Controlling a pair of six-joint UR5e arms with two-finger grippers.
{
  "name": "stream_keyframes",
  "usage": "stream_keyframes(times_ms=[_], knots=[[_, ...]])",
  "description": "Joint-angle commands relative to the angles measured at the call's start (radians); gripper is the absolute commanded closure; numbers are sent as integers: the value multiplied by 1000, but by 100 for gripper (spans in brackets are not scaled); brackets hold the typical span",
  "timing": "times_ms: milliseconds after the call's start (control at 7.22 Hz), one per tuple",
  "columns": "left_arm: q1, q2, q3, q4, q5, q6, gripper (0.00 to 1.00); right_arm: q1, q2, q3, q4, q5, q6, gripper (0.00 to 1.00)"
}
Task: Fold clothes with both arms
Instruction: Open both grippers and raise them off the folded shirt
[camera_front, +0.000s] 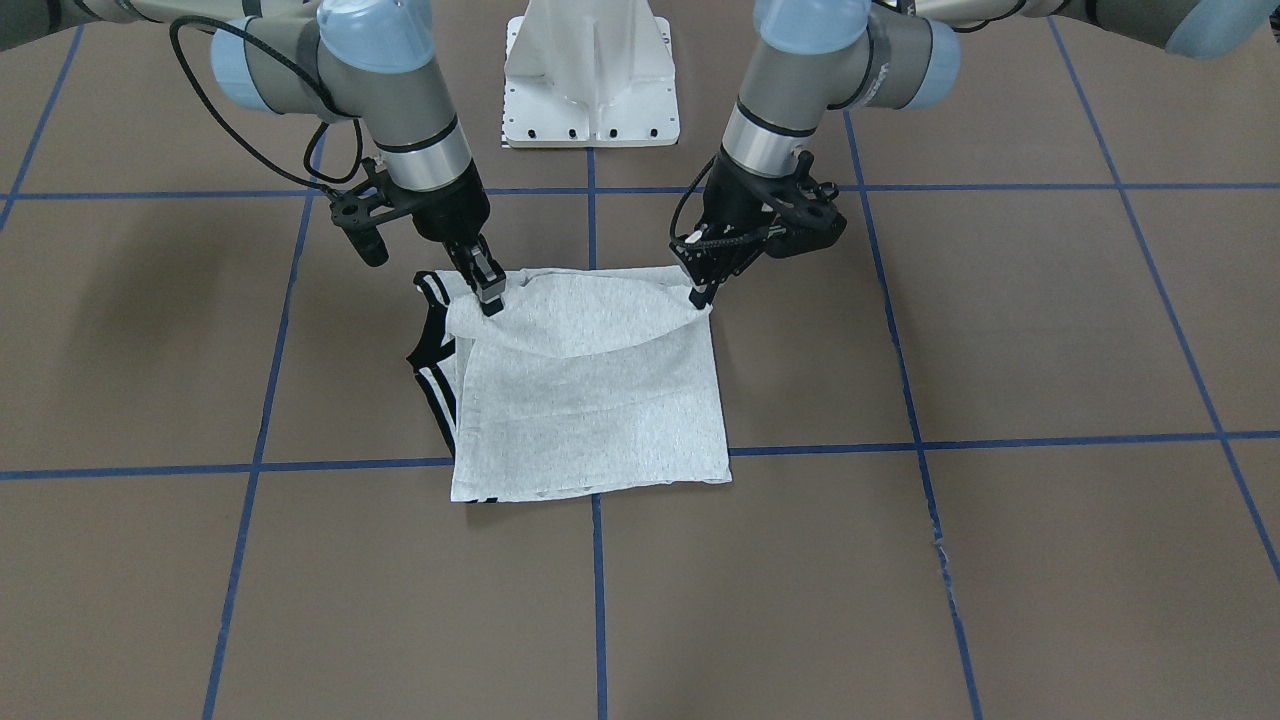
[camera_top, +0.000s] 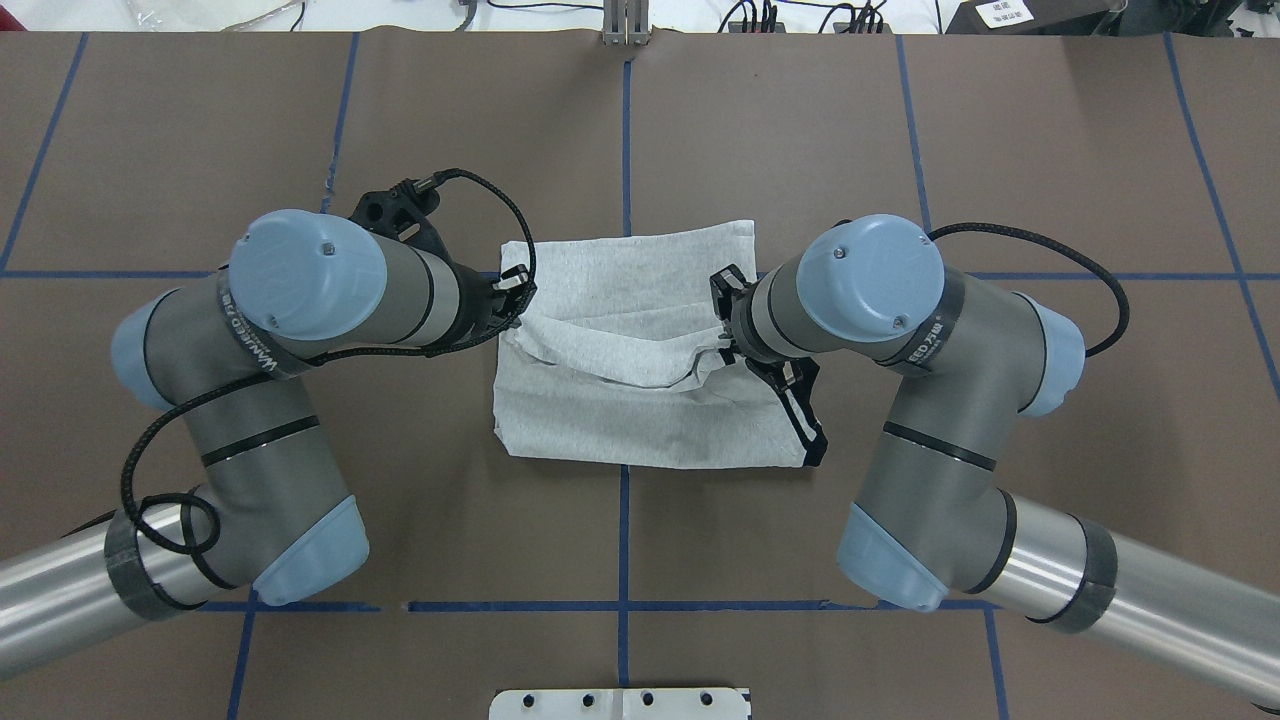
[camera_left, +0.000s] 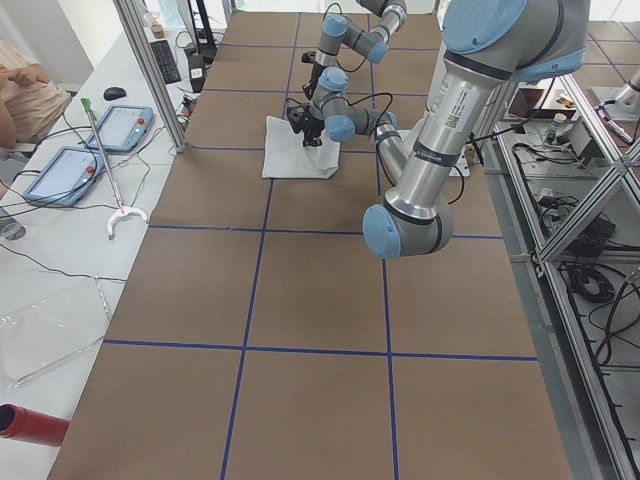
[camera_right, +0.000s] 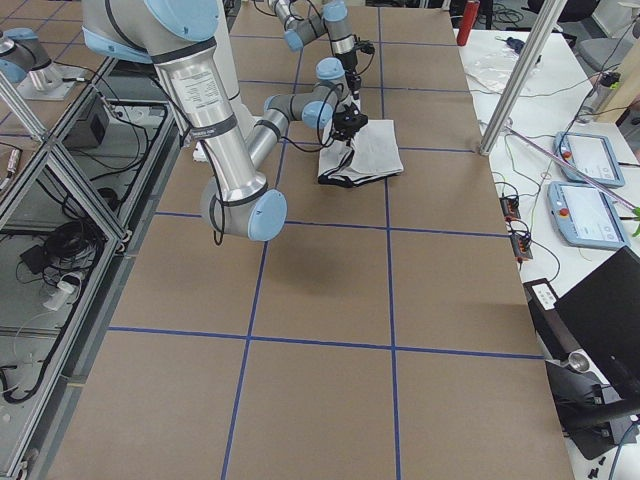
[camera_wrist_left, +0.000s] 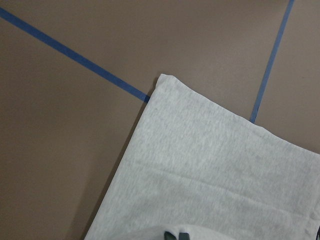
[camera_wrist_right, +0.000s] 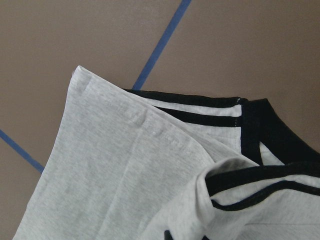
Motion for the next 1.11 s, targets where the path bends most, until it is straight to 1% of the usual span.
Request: stream_keyframes(times_ms=[0, 138, 277, 415, 554, 692, 831, 969], knots=[[-37, -15, 153, -140, 3, 57, 100, 29, 79, -128, 6, 1, -64, 100], [-50, -16, 218, -206, 3, 80, 100, 40, 117, -183, 6, 4, -67, 80], [-67, -18, 258, -248, 5, 84, 95, 59, 130, -223, 7, 10, -108, 73], [-111, -59, 333, -283, 5, 144, 54, 92, 140, -281, 64, 44, -207, 1], [-174, -79, 375, -285, 3, 207, 42, 164, 154, -358, 119, 90, -304, 0], [-233, -79, 375, -285, -3, 265, 39, 275, 153, -401, 121, 215, -458, 0], [-248, -79, 377, -284, -3, 282, 39, 322, 153, -438, 123, 246, -525, 0], [-253, -78, 377, -284, -29, 284, 39, 338, 150, -446, 121, 247, -565, 0]])
